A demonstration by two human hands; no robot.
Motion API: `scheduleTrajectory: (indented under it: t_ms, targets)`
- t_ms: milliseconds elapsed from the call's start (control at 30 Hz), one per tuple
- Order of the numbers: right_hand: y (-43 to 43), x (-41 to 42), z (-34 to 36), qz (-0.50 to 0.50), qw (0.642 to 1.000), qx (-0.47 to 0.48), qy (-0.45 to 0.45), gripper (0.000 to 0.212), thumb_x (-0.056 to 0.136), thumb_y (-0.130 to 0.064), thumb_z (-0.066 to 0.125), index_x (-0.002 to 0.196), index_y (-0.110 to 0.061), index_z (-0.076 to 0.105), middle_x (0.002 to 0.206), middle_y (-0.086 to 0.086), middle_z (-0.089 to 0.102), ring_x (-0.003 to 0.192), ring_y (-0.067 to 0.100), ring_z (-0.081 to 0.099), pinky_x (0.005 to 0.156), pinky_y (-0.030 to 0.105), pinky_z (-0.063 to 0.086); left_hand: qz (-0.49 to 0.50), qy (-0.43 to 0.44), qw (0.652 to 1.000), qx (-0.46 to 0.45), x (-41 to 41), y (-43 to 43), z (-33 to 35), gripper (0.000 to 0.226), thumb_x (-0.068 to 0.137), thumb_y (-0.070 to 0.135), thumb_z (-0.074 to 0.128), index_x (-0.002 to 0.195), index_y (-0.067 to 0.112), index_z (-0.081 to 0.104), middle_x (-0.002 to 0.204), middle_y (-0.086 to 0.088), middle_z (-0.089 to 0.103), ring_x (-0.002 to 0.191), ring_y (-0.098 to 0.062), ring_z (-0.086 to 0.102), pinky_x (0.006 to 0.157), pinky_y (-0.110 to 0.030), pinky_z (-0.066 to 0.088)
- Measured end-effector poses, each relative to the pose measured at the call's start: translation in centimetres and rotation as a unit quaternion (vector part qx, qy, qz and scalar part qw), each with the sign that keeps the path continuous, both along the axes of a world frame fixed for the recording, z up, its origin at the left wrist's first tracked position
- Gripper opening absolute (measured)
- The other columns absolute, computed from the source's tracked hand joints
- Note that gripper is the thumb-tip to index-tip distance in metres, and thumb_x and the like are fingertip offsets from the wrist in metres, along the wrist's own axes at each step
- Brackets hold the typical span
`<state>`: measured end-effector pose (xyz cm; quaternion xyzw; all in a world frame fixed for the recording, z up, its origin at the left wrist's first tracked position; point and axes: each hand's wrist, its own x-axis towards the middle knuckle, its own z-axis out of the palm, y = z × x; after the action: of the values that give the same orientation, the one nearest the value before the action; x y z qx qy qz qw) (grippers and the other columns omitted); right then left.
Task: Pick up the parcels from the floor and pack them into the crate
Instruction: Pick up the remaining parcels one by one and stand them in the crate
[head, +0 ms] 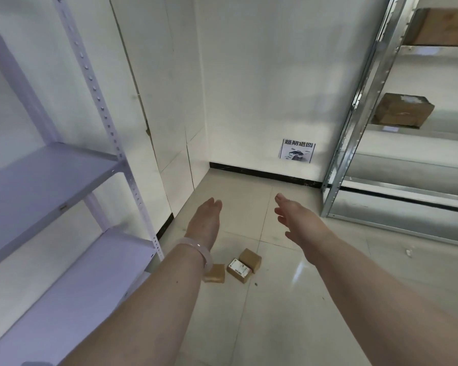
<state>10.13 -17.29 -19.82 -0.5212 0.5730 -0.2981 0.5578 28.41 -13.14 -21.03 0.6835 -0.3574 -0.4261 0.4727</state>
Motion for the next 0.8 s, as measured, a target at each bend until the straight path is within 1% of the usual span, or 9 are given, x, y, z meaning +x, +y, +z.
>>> scheduleTrajectory:
  t_ms: [133, 233, 333, 433, 533, 633, 667, 733, 800]
  targets:
    - [-6.5, 1.4, -1.3, 0.01, 1.0, 0.0, 0.002, 0.064, 0.079, -0.067, 0.046, 0.134, -0.034, 0.048, 0.141, -0.009, 0.048, 0.13, 0.016, 0.043, 0.11, 0.047, 0.032, -0.037, -0.012, 0.999, 0.015, 0.3, -6.6, -1.3, 0.047, 0.102, 0.034, 0.033, 0.145, 0.017, 0.036, 0.153, -0.006, 0.037, 0.141, -0.025, 0.034, 0.116, -0.048, 0.028]
    - [-12.4, 2.3, -4.0, 0.014, 1.0, 0.011, 0.007, 0.066, 0.077, -0.068, 0.046, 0.134, -0.035, 0.048, 0.141, -0.01, 0.048, 0.13, 0.016, 0.043, 0.11, 0.048, 0.032, -0.029, -0.009, 0.998, 0.05, 1.8, -10.8, -4.0, 0.048, 0.1, 0.037, 0.033, 0.146, 0.022, 0.034, 0.153, 0.002, 0.036, 0.141, -0.019, 0.035, 0.118, -0.044, 0.025]
    - [-19.1, 3.6, -7.9, 0.039, 0.999, 0.029, 0.022, 0.062, 0.082, -0.064, 0.045, 0.136, -0.032, 0.047, 0.142, -0.008, 0.047, 0.13, 0.017, 0.044, 0.111, 0.047, 0.032, 0.01, 0.007, 0.997, 0.083, 3.8, -15.8, -7.3, 0.051, 0.098, 0.042, 0.036, 0.147, 0.027, 0.034, 0.153, 0.004, 0.037, 0.14, -0.018, 0.036, 0.118, -0.044, 0.024]
    - [-26.7, 5.7, -12.4, 0.113, 0.991, 0.033, 0.06, 0.051, 0.094, -0.052, 0.038, 0.139, -0.029, 0.044, 0.147, -0.005, 0.043, 0.135, 0.015, 0.037, 0.114, 0.044, 0.028, 0.054, 0.012, 0.993, 0.101, 5.8, -21.6, -11.2, 0.05, 0.1, 0.038, 0.035, 0.148, 0.024, 0.031, 0.155, 0.001, 0.034, 0.142, -0.02, 0.032, 0.118, -0.046, 0.024]
    - [-34.0, 8.1, -16.5, 0.165, 0.979, 0.087, 0.083, 0.053, 0.091, -0.056, 0.041, 0.137, -0.03, 0.046, 0.144, -0.006, 0.047, 0.133, 0.016, 0.041, 0.113, 0.042, 0.029, 0.118, 0.026, 0.985, 0.124, 7.3, -27.4, -16.0, 0.05, 0.1, 0.035, 0.038, 0.147, 0.021, 0.032, 0.153, -0.006, 0.036, 0.141, -0.027, 0.034, 0.115, -0.052, 0.028]
    - [-40.2, 10.1, -21.0, 0.221, 0.963, 0.1, 0.119, 0.054, 0.092, -0.055, 0.04, 0.138, -0.027, 0.046, 0.144, -0.004, 0.047, 0.133, 0.017, 0.042, 0.113, 0.036, 0.026, 0.209, 0.087, 0.96, 0.162, 7.7, -31.6, -21.2, 0.045, 0.099, 0.039, 0.041, 0.142, 0.029, 0.041, 0.147, -0.001, 0.045, 0.135, -0.023, 0.042, 0.115, -0.05, 0.03]
    - [-42.1, 10.8, -22.9, 0.233, 0.958, 0.101, 0.13, 0.054, 0.093, -0.054, 0.04, 0.138, -0.026, 0.046, 0.144, -0.003, 0.047, 0.132, 0.017, 0.042, 0.111, 0.032, 0.027, 0.223, 0.099, 0.954, 0.175, 7.8, -32.7, -23.2, 0.044, 0.098, 0.042, 0.041, 0.141, 0.033, 0.041, 0.146, 0.001, 0.046, 0.133, -0.022, 0.043, 0.115, -0.05, 0.03]
    - [-45.1, 12.1, -27.5, 0.255, 0.947, 0.102, 0.169, 0.052, 0.094, -0.052, 0.041, 0.139, -0.026, 0.046, 0.144, -0.002, 0.048, 0.131, 0.018, 0.044, 0.1, 0.026, 0.027, 0.238, 0.125, 0.941, 0.205, 8.0, -34.5, -27.9, 0.044, 0.096, 0.046, 0.04, 0.14, 0.039, 0.04, 0.145, 0.006, 0.046, 0.133, -0.022, 0.043, 0.114, -0.05, 0.029]
    - [-46.8, 13.0, -33.5, 0.284, 0.928, 0.112, 0.213, 0.045, 0.095, -0.046, 0.044, 0.135, -0.026, 0.05, 0.141, 0.001, 0.051, 0.123, 0.019, 0.048, 0.093, 0.023, 0.029, 0.254, 0.153, 0.928, 0.225, 8.1, -35.4, -33.4, 0.044, 0.096, 0.044, 0.042, 0.139, 0.04, 0.04, 0.145, 0.009, 0.046, 0.133, -0.019, 0.043, 0.115, -0.049, 0.029]
